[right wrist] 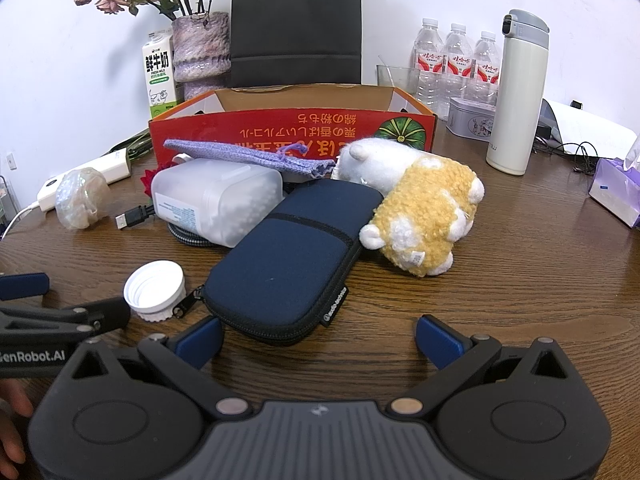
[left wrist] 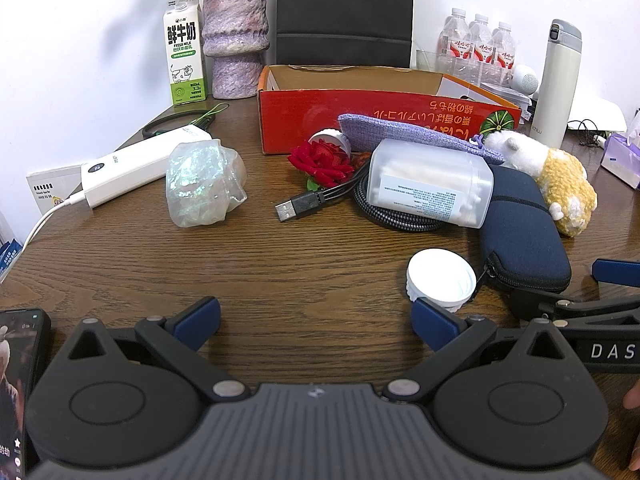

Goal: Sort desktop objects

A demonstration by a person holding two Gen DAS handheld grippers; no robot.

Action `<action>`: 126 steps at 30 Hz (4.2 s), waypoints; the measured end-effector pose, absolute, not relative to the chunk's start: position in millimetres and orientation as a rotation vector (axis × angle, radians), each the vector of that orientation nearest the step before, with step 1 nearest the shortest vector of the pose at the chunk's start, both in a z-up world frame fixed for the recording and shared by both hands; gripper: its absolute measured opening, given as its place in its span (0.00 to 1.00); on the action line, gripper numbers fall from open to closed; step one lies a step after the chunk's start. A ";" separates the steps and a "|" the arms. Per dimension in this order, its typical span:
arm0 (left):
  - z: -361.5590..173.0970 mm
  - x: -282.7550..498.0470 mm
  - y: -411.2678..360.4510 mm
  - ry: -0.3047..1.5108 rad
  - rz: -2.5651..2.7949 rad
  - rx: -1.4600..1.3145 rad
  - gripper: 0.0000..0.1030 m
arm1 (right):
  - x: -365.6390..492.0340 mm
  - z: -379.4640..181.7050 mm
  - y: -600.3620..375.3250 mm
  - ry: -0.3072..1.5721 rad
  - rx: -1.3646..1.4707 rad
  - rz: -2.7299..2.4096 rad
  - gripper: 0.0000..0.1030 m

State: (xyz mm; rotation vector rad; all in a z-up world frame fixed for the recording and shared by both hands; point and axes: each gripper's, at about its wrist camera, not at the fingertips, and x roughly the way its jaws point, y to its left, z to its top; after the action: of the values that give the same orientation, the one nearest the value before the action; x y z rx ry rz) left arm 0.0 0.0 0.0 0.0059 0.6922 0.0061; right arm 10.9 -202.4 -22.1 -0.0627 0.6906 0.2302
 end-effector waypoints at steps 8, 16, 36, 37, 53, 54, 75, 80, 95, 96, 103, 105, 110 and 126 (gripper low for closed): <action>0.0 0.0 -0.1 0.692 0.007 0.007 1.00 | 10.8 -22.2 -202.4 0.691 -0.063 0.231 1.00; 0.0 0.0 0.0 0.692 0.007 0.006 1.00 | 10.5 -22.2 -202.1 0.691 -0.063 0.231 1.00; 0.0 0.0 0.0 0.692 0.008 0.006 1.00 | 10.6 -21.9 -202.2 0.690 -0.062 0.233 1.00; 0.0 0.2 0.0 0.692 0.008 0.005 1.00 | 10.6 -22.0 -202.4 0.690 -0.062 0.233 1.00; 0.0 0.0 0.0 0.693 0.011 0.005 1.00 | 9.9 -21.5 -204.1 0.687 -0.050 0.238 1.00; 0.0 0.0 0.0 0.693 0.011 0.005 1.00 | 9.8 -21.5 -203.6 0.687 -0.050 0.238 1.00; 0.0 0.0 0.0 0.693 0.013 0.005 1.00 | 11.3 -21.5 -202.8 0.691 -0.066 0.234 1.00; 0.0 0.7 -0.6 0.693 0.018 0.004 1.00 | 11.2 -21.7 -202.5 0.690 -0.074 0.239 1.00; 52.5 39.9 -16.4 0.545 -0.185 -0.102 1.00 | 47.3 18.4 -267.4 0.537 0.056 0.254 0.89; 52.6 47.1 -25.3 0.548 -0.235 -0.096 1.00 | 58.1 16.0 -266.2 0.543 0.060 0.253 0.88; 26.9 82.3 -62.8 0.644 -0.179 0.056 0.83 | 90.0 -4.5 -265.1 0.629 0.087 0.204 0.48; 26.2 80.7 -54.3 0.654 -0.188 -0.008 0.82 | 87.3 -4.6 -268.2 0.631 0.079 0.211 0.45; 49.6 53.7 -53.9 0.563 -0.185 0.017 0.82 | 69.8 7.1 -276.7 0.589 0.103 0.226 0.41; 40.9 -91.1 -13.0 0.571 -0.103 -0.041 0.82 | -61.5 28.9 -279.3 0.526 -0.059 0.387 0.41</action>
State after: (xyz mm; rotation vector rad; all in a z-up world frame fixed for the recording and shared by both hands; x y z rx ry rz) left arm -91.1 -13.0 40.9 -0.0407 0.5706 -0.1033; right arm -61.5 -279.3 28.9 -0.0592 0.5264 0.3871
